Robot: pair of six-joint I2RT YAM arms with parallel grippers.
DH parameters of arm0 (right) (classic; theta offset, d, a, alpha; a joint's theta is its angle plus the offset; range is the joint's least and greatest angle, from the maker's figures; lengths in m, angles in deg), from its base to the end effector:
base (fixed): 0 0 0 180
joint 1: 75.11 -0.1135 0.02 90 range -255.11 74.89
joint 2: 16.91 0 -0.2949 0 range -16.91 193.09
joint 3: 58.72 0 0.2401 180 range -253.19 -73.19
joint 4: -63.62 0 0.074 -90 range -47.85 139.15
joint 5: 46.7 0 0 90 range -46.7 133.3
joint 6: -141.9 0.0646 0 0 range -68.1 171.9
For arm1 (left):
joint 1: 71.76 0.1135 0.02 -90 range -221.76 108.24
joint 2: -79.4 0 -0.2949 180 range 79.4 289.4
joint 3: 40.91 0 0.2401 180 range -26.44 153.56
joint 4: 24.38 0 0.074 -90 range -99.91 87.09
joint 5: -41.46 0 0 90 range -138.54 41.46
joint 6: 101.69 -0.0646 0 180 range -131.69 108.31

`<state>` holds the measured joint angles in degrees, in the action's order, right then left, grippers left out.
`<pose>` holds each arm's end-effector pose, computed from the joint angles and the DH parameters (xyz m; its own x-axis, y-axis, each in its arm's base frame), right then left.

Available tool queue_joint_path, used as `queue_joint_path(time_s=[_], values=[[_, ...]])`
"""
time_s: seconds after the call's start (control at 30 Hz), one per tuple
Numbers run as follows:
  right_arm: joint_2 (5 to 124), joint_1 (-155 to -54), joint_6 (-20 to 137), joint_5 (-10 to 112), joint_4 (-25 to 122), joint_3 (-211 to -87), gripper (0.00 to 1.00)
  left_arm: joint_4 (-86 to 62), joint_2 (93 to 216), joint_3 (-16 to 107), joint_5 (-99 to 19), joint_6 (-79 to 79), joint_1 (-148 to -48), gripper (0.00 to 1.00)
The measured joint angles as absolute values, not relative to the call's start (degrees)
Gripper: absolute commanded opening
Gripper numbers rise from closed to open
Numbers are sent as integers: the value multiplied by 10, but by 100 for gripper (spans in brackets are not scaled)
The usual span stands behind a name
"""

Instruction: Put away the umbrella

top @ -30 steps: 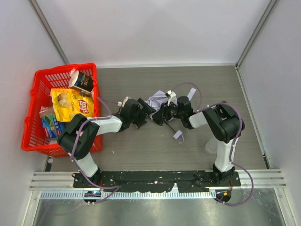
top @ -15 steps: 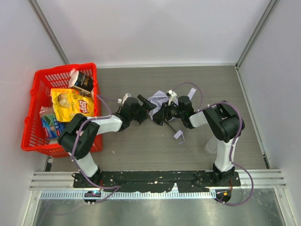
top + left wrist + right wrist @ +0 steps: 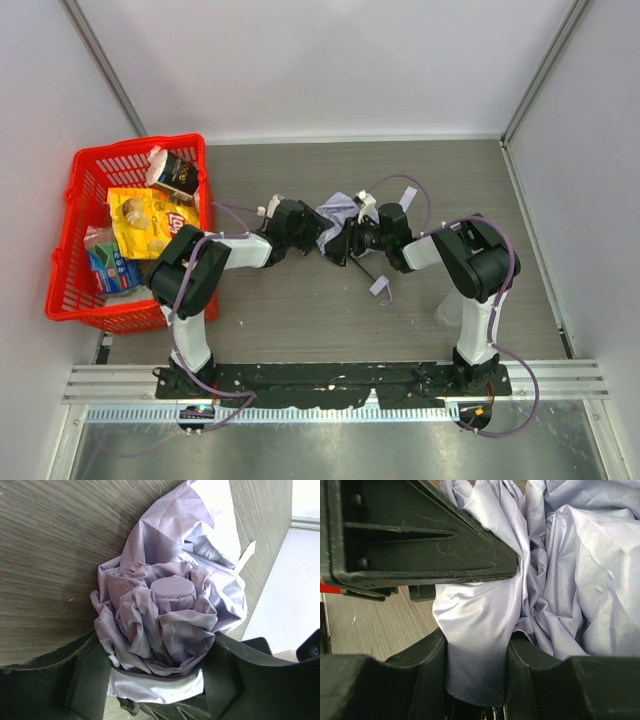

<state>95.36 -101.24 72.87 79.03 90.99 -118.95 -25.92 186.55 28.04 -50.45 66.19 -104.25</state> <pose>0.3374 0.2075 0.1443 -0.6484 0.0055 -0.7613 -0.6446 0.5281 0.5528 0.3443 -0.2167 0.1641 -0.6086 -0.7709 -0.1879 -0.3844 0.4936 -0.7801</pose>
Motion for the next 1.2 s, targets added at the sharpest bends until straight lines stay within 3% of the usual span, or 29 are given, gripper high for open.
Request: queue_joint_path(time_s=[0.1, 0.13, 0.2, 0.27, 0.33, 0.37, 0.43, 0.47, 0.53, 0.77, 0.93, 1.2], values=[[954, -1011, 730, 789, 901, -1192, 1, -290, 1880, 277, -503, 657, -1043, 14], [954, -1011, 730, 789, 899, -1193, 1, -295, 1883, 276, -504, 660, -1043, 6], [956, -1009, 732, 790, 891, -1197, 1, -305, 1886, 274, -505, 657, -1043, 0], [956, -1008, 732, 788, 883, -1200, 1, -309, 1886, 274, -505, 655, -1043, 0], [952, -1009, 732, 785, 868, -1205, 9, -309, 1886, 273, -504, 644, -1043, 0], [947, -1010, 730, 780, 855, -1208, 27, -309, 1886, 272, -504, 643, -1043, 0], [932, -1013, 727, 764, 816, -1213, 39, -308, 1886, 272, -497, 642, -1043, 0], [921, -1015, 726, 753, 793, -1214, 59, -307, 1886, 272, -490, 642, -1043, 0], [893, -1022, 721, 725, 737, -1216, 69, -301, 1885, 272, -476, 643, -1045, 0], [757, -1082, 653, 566, 536, -1234, 76, -241, 1864, 274, -459, 642, -1043, 0], [657, -1145, 567, 441, 570, -1194, 77, -141, 1857, 312, -451, 633, -1042, 0], [746, -1261, 455, 314, 669, -1180, 78, -62, 1852, 337, -449, 632, -1043, 0]])
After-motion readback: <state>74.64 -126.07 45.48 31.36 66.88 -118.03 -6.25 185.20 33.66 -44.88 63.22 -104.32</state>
